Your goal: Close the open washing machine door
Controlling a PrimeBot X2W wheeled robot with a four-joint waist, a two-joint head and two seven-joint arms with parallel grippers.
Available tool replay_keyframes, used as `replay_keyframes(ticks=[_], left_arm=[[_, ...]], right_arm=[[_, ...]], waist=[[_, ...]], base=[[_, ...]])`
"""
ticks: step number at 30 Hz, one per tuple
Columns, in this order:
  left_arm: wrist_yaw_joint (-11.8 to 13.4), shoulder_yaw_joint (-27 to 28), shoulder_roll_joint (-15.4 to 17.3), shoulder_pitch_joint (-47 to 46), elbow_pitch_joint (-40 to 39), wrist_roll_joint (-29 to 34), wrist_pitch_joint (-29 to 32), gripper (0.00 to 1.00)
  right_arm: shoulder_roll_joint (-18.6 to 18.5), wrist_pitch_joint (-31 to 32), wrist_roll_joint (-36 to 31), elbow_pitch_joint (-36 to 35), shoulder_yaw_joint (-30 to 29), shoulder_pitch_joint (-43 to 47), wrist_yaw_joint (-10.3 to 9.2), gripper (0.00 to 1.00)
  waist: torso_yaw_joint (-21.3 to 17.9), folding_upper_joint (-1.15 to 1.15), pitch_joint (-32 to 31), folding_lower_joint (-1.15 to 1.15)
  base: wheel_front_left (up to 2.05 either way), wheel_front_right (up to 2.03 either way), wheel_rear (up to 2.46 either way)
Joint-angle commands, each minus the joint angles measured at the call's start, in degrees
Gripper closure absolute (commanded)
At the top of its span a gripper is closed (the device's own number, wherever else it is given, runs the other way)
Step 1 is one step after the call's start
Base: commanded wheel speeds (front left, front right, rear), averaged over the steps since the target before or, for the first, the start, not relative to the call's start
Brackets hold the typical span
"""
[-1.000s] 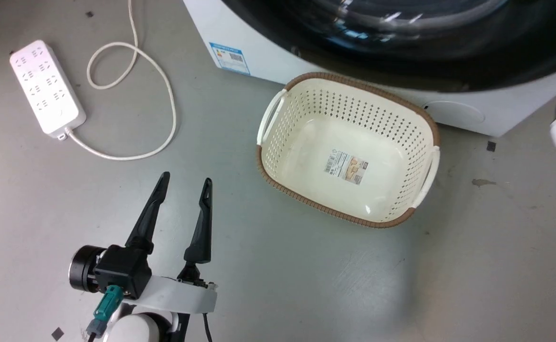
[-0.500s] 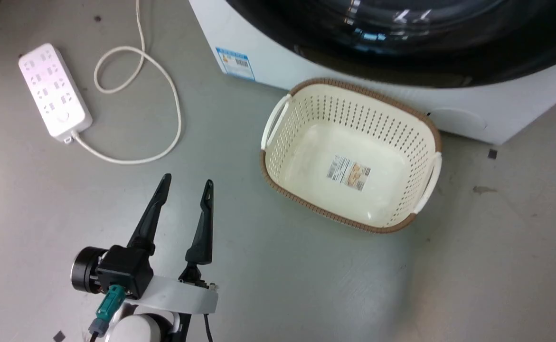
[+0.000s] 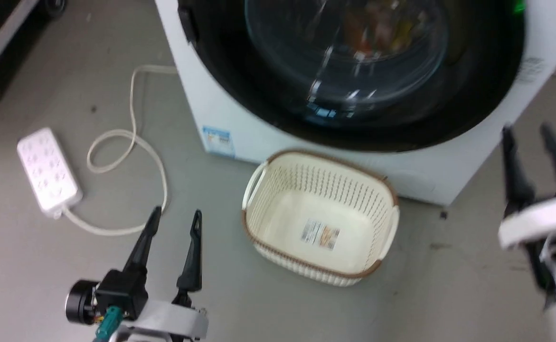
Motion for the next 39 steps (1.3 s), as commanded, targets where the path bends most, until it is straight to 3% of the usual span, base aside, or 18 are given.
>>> replay_keyframes(ticks=[1,9,13,39], left_arm=[[-0.21,0.35,-0.03,1.43,0.37,0.44,-0.3,0.0],[-0.04,1.53,-0.03,4.46,1.52,0.12,-0.3,0.0],[-0.11,1.7,-0.03,4.98,2.43,-0.35,-0.3,0.0],[-0.77,0.07,0.43,4.24,6.1,0.57,-0.3,0.0]], right_arm=[[1.57,-0.82,-1.44,-2.95,-0.42,4.37,0.05,0.0],[9.95,-2.03,-7.88,-15.87,-3.51,20.54,0.05,0.0],[12.2,-2.32,-10.0,-19.71,-4.03,26.0,0.05,0.0],[12.85,-2.68,-10.31,-20.85,-3.31,30.21,0.05,0.0]], waist=[[-3.38,0.0,-5.16,0.02],[-6.7,0.0,-10.04,0.02],[-7.39,0.0,-10.77,0.02],[-7.92,0.0,-10.88,0.02]], base=[[0.0,0.0,0.0],[0.0,0.0,0.0],[0.0,0.0,0.0],[0.0,0.0,0.0]])
